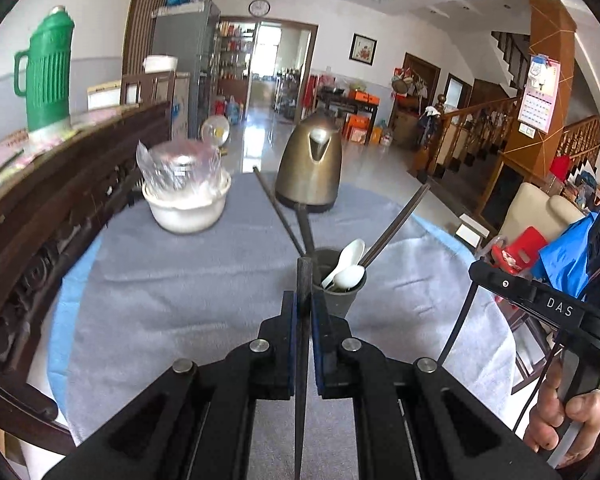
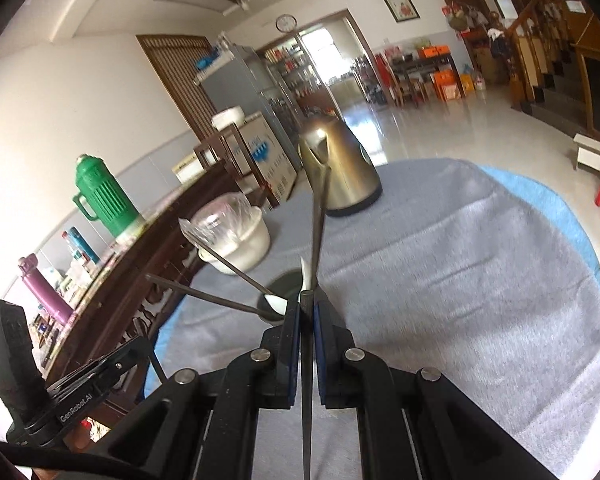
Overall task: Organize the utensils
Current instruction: 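Lift both held chopsticks and carry them over the gray holder, then lower both held chopsticks into the gray holder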
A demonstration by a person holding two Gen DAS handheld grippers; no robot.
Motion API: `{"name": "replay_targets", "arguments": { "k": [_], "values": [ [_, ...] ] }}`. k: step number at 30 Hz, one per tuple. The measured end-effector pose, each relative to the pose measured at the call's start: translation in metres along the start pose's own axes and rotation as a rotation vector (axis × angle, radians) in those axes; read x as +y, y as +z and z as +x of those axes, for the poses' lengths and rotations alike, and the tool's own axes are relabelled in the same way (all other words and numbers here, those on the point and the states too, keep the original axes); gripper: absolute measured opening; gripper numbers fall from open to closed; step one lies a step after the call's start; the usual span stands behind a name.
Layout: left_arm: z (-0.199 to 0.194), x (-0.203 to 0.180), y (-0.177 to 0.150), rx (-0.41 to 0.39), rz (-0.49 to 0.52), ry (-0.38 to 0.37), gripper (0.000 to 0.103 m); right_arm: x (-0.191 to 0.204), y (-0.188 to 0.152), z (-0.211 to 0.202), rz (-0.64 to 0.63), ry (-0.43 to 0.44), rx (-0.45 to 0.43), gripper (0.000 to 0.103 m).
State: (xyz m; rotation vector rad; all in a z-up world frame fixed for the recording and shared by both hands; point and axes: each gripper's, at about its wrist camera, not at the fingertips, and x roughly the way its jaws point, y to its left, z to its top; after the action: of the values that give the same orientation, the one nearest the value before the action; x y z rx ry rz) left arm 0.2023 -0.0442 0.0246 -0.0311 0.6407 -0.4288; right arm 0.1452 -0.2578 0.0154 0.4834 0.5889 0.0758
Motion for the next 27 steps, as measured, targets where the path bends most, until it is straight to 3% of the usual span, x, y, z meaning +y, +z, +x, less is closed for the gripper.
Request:
{"name": "replay_targets", "arguments": {
  "k": [6,27],
  "values": [
    [-0.014,-0.004,0.007,-0.033,0.012,0.022,0.007,0.012,0.002,-0.014,-0.014,0.015,-0.058,0.007],
    [-0.036,-0.009,0.027,-0.086,0.025,0.041,0.007,0.038,0.018,-0.035,-0.064,0.046,-0.117,0.007]
  ]
}}
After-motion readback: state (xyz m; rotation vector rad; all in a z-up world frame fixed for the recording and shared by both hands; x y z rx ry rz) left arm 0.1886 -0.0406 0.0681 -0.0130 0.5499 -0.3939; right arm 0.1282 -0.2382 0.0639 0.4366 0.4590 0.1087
